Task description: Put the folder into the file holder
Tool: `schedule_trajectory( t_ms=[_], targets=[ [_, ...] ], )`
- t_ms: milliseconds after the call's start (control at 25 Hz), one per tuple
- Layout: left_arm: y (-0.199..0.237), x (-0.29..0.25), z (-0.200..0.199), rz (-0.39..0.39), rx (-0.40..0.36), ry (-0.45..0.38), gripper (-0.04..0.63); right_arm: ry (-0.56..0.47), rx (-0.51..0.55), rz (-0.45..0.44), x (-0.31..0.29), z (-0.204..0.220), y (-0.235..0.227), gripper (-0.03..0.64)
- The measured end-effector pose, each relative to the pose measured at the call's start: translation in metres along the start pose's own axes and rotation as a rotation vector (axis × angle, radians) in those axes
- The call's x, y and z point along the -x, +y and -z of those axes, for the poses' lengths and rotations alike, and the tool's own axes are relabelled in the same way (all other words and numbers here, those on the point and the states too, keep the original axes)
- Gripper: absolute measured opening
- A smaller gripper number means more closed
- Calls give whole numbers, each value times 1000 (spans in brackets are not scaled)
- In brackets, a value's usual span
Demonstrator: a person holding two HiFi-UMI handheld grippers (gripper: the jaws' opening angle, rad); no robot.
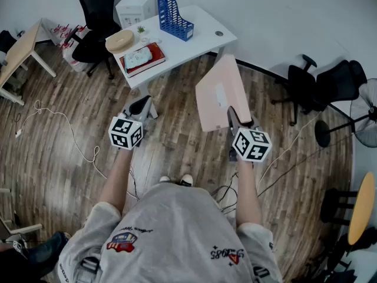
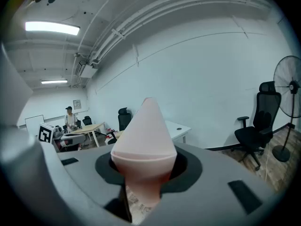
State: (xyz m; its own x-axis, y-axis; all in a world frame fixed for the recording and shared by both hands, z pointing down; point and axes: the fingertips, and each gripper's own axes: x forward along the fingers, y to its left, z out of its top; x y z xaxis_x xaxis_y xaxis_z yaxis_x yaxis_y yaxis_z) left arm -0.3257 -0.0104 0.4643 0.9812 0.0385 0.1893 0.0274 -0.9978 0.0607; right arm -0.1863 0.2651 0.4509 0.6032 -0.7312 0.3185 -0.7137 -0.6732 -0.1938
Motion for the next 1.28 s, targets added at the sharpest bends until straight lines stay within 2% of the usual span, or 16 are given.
schedule_trajectory(
  t_ms=[240, 480, 720, 1080, 1280],
  targets=[
    [-4, 4, 2, 3, 14, 8, 6, 42, -49, -49, 2, 5, 5, 163],
    [-9, -6, 2, 11, 12, 13, 6, 66, -36, -39, -1, 13, -5, 163],
    [-17, -14, 3, 1, 17, 18, 6, 65, -40, -63, 2, 11, -14, 161],
    [-50, -20, 17, 3, 12, 36, 6, 51, -54, -105, 15, 18, -26, 163],
    [-55, -32, 15, 14, 1, 45, 6, 49, -65, -90, 15, 23, -41, 163]
  ],
)
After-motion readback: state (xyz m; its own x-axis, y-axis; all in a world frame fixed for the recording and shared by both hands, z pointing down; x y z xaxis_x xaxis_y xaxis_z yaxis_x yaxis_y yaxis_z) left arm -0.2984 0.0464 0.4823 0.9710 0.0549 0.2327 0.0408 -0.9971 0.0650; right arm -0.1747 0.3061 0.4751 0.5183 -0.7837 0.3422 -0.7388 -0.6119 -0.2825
